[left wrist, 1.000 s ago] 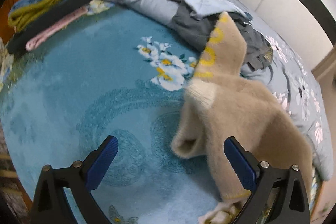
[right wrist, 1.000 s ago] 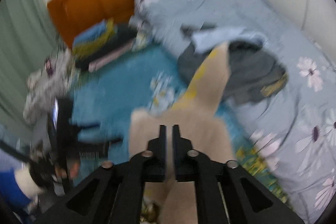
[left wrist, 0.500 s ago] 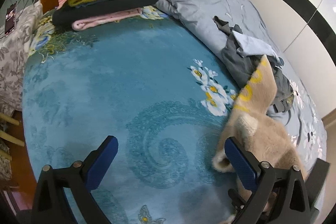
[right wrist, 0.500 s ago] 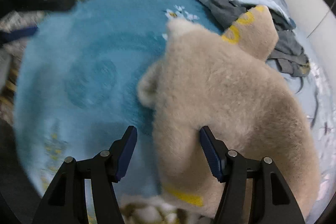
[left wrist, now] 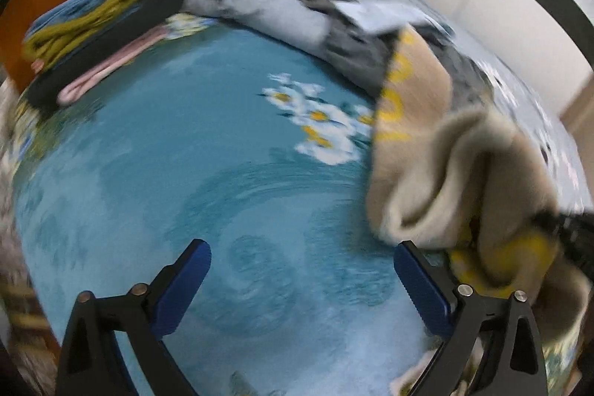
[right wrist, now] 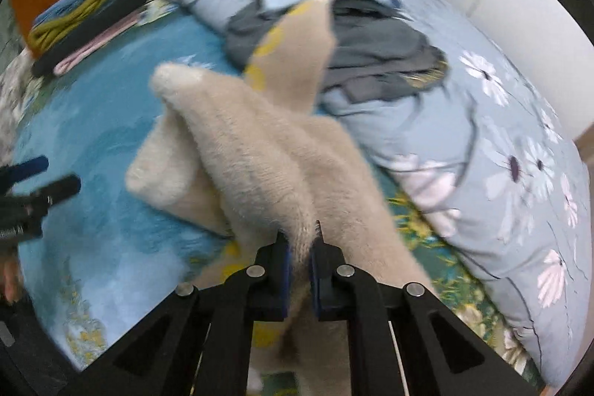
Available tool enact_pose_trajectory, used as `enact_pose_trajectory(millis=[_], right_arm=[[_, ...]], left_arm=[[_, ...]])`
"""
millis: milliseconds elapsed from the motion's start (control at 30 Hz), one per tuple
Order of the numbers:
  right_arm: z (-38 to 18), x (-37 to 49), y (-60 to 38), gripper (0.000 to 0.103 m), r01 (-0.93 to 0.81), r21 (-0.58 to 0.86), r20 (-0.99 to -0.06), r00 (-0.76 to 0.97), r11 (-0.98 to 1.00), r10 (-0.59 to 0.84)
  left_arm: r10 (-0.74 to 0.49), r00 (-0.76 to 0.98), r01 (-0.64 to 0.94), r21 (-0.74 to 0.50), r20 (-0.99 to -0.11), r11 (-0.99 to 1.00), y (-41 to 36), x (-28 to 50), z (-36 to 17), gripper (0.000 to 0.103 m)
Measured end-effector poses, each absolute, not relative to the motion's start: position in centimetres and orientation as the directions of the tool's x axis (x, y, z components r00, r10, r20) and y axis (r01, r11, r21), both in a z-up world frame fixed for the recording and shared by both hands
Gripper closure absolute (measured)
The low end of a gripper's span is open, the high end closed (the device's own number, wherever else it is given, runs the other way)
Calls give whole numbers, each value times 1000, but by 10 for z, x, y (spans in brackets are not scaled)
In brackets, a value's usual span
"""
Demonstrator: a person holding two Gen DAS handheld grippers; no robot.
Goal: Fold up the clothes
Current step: 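Grasp another edge of the sweater with the left gripper while right gripper holds it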
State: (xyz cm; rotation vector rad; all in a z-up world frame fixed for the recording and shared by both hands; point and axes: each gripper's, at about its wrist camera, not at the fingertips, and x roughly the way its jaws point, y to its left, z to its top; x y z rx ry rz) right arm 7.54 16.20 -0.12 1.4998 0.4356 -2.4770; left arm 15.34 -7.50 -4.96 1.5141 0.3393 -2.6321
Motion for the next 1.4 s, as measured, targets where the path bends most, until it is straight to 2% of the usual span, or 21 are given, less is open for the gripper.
enact_pose_trajectory(millis=[233,500,567,633,767,833,967,1200,1267,1300,1400], right_arm=[[-3,39,225,95,184,-168,-881,-468,-968,64],[-12,46,266,95,102,-67,-906,-423,-992,18],[-13,50,271,95,95,-52,-908,-419,-994,7],[-16,52,273,95,85,-37,-911,-413,-996,-2],[-16,54,275,95,82,-19,-912,-409,-996,-16],[-16,52,278,94,77,7,-915,-403,-997,-37],[-13,47,277,92,82,50,-916,-393,-995,-79],[-2,36,272,88,79,137,-900,-406,-987,-157],[2,34,270,85,79,163,-894,-411,-984,-181],[6,35,268,80,80,175,-889,-416,-981,-193],[8,39,261,42,98,227,-880,-406,-969,-247]], left_arm=[[40,-504,-99,12,-863,-995,-12,111,-55,3],[68,-564,-435,226,-823,-872,65,70,-51,4],[96,-530,-487,209,-843,-848,73,58,-53,12],[124,-483,-530,176,-867,-830,78,50,-55,28],[175,-447,-521,97,-877,-848,78,42,-49,42],[197,-430,-501,52,-881,-864,75,39,-47,59],[157,-440,-488,89,-884,-868,81,41,-47,84],[157,-456,-439,68,-876,-896,83,49,-39,84],[157,-462,-426,62,-873,-903,83,54,-35,84],[158,-465,-419,60,-871,-906,83,56,-33,85],[167,-476,-404,46,-863,-914,81,65,-27,85]])
